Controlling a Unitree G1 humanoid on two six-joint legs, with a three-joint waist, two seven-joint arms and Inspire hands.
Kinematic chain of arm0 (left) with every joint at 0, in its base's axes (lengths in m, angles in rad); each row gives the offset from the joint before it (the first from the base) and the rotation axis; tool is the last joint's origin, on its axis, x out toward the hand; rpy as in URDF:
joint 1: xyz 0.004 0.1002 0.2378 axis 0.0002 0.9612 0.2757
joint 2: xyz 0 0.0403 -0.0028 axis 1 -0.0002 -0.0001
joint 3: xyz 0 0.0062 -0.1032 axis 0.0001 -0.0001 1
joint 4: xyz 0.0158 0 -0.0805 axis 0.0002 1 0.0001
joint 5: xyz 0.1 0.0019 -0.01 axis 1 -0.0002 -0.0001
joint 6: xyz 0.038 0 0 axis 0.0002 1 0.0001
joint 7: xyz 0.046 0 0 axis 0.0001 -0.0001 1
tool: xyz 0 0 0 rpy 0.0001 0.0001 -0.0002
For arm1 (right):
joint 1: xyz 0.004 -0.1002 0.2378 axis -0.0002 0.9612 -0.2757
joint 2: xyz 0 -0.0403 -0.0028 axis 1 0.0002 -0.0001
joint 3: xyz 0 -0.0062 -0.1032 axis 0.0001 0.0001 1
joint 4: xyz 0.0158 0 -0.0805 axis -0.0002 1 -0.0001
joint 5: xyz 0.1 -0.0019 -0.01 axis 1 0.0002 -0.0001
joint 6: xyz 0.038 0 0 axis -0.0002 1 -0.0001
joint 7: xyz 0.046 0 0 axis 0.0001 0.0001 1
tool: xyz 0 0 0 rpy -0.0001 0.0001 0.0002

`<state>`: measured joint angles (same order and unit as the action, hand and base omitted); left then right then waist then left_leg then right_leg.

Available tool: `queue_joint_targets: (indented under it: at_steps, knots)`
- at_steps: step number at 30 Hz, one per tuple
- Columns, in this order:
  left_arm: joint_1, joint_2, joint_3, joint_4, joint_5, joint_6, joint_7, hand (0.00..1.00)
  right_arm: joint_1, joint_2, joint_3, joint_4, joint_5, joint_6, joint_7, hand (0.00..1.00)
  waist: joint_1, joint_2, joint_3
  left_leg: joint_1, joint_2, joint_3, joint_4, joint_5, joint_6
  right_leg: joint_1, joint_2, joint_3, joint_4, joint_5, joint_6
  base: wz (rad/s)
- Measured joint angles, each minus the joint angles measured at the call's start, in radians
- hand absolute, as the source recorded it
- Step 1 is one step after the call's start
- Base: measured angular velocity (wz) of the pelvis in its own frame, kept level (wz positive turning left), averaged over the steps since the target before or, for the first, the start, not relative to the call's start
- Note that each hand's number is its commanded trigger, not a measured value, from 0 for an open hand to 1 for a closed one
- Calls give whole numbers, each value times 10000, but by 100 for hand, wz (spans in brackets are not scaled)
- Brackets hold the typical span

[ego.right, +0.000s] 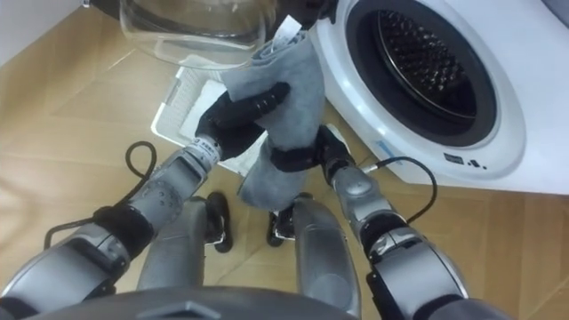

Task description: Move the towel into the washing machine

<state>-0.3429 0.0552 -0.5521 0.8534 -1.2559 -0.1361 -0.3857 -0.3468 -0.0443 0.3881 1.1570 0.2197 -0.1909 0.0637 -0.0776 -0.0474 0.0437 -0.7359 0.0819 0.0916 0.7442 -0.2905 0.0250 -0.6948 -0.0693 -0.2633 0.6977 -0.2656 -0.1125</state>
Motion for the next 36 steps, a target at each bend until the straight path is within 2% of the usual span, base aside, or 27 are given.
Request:
queue_joint_targets:
  at_steps: [5, 8, 9, 13, 15, 18, 19, 21, 24, 26, 29, 34, 36]
  knots:
    - [234, -25, -7, -8, -528, 64, -73, 0, 145, 17, -26, 141, 533, 195, 7, 100, 151, 20, 7, 81, -8, -1, -114, 4, -7, 70, 23, 2, -109, 5, -4, 0]
    - [522, -52, 15, -8, -452, 149, -204, 0, 383, -21, -430, 447, 1016, 474, 12, 100, 358, 155, 32, 229, -46, -72, -265, 11, -21, 257, 31, -60, -297, 19, 22, 5]
    - [623, 42, 77, 4, -321, 244, -200, 0, 475, -24, -641, 485, 1100, 553, -4, 100, 502, 211, 50, 225, -48, -75, -291, 10, -22, 256, 36, -64, -329, 18, 22, 0]
    - [1170, 177, 550, 226, 980, 268, -84, 0, 745, -64, -1226, 545, 1405, 706, -372, 100, 793, 461, 45, 247, -90, -71, -464, 22, -34, 257, 21, -72, -445, 15, 38, 0]
    - [1456, 394, 857, 549, 2164, 276, 486, 0, 751, -207, -1461, 545, 2058, 878, -740, 100, 989, 561, 44, 267, -122, 11, -576, 50, -46, 183, -22, -26, -407, -2, 61, 0]
    - [1847, 574, 1332, 792, 3969, 280, 1490, 0, 630, -537, -1717, 587, 3070, 1076, -972, 100, 1180, 565, 42, 302, -313, 84, -898, 222, -34, 29, -162, 113, -360, -41, 87, 4]
    - [1917, 589, 1392, 819, 4258, 287, 1690, 0, 558, -569, -1745, 659, 3335, 1107, -1026, 100, 1185, 565, 42, 290, -342, 82, -941, 247, -36, -3, -183, 124, -360, -41, 87, 7]
    - [2110, 698, 1729, 927, 5433, 440, 2359, 0, 396, -708, -1825, 851, 4470, 1300, -1120, 100, 1223, 563, 43, 260, -379, 32, -908, 265, -38, -15, -212, 89, -358, -44, 92, 5]
    - [2233, 699, 1772, 985, 6341, 625, 2925, 0, 291, -884, -2115, 943, 6071, 1638, -1151, 100, 1225, 511, 73, 260, -463, 72, -857, 293, 9, -53, -342, 85, -228, -79, 143, 5]
    - [2249, 696, 1823, 984, 6676, 654, 3163, 0, 250, -972, -2206, 1017, 6940, 1761, -1151, 100, 1236, 474, 89, 254, -485, 104, -832, 307, 36, -54, -384, 92, -179, -100, 152, 5]
    - [2186, 697, 2054, 1041, 7309, 656, 3483, 0, 81, -1091, -2446, 1264, 7435, 1983, -1048, 100, 1115, 325, 175, 247, -587, 87, -826, 351, 109, -83, -507, 81, -19, -130, 195, 8]
    - [2034, 693, 2178, 1173, 7673, 748, 3774, 0, 24, -1237, -2938, 1356, 8111, 2146, -1049, 100, 1119, 168, 166, 9, -608, 33, -567, 346, 134, -255, -535, 79, 116, -107, 235, 1]
    - [1851, 688, 2179, 1228, 7672, 896, 3826, 0, -195, -1286, -3006, 1693, 8566, 2188, -1030, 100, 1112, 143, 167, -36, -612, 7, -537, 327, 166, -286, -527, 81, 137, -82, 259, 0]
